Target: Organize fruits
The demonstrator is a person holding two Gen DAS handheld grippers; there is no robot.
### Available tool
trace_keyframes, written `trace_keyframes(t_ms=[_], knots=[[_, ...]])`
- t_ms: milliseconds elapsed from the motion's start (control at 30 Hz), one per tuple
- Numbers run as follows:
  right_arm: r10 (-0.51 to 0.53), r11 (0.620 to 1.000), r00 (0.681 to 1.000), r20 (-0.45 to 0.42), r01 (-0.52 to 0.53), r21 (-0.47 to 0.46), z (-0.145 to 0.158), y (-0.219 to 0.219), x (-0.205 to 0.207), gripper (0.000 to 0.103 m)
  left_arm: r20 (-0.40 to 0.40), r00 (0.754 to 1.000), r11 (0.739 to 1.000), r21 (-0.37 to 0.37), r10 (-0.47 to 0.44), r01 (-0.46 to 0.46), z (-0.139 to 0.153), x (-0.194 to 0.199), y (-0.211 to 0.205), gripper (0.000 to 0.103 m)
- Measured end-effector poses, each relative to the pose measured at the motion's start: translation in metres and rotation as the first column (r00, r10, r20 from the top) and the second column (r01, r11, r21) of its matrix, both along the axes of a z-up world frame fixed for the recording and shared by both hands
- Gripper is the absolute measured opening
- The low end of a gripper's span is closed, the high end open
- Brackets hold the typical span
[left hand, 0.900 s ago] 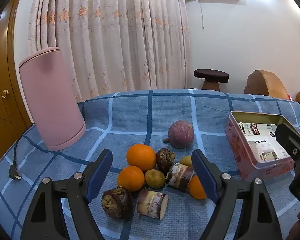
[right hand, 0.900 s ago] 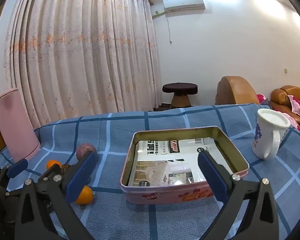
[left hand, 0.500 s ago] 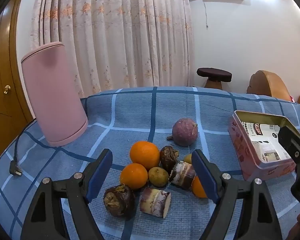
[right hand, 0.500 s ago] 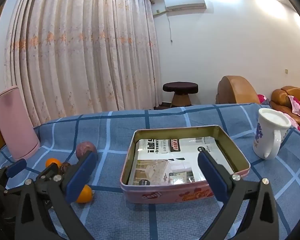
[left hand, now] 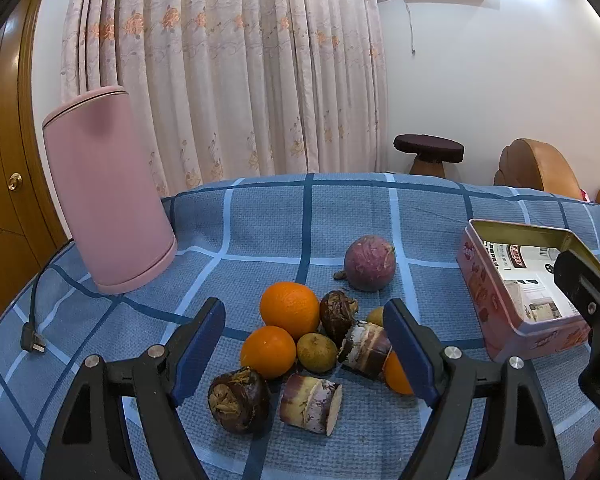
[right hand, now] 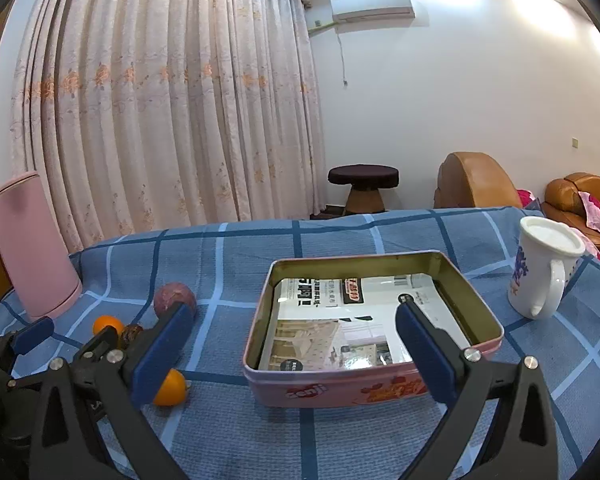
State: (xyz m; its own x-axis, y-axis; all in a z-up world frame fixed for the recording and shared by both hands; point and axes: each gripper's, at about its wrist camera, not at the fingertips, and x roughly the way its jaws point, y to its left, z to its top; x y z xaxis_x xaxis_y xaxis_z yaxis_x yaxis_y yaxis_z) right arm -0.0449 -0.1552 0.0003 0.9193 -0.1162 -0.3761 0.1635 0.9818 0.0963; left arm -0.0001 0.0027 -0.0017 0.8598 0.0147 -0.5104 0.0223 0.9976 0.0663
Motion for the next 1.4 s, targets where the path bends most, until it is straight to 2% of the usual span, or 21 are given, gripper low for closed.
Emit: trace_keyframes(t_ms=[1133,1400], knots=[[0.015,1.000,1.000,0.002,-0.015,0.000,-0.0012,0.0037,-0.0015,0.103,-0.003,1.000,1.000,-0.008,0.002,-0.002,-0.0007,0.0005,0.0018,0.082],[0.027,1.000,1.000,-0.004,-0.027,-0.001,-0.0008,0.0040,-0.0006,0.098,-0.009,1.000,1.000,-0.009,0.006,-0.006,-0.0023,0.0013,0.0062,0.082]])
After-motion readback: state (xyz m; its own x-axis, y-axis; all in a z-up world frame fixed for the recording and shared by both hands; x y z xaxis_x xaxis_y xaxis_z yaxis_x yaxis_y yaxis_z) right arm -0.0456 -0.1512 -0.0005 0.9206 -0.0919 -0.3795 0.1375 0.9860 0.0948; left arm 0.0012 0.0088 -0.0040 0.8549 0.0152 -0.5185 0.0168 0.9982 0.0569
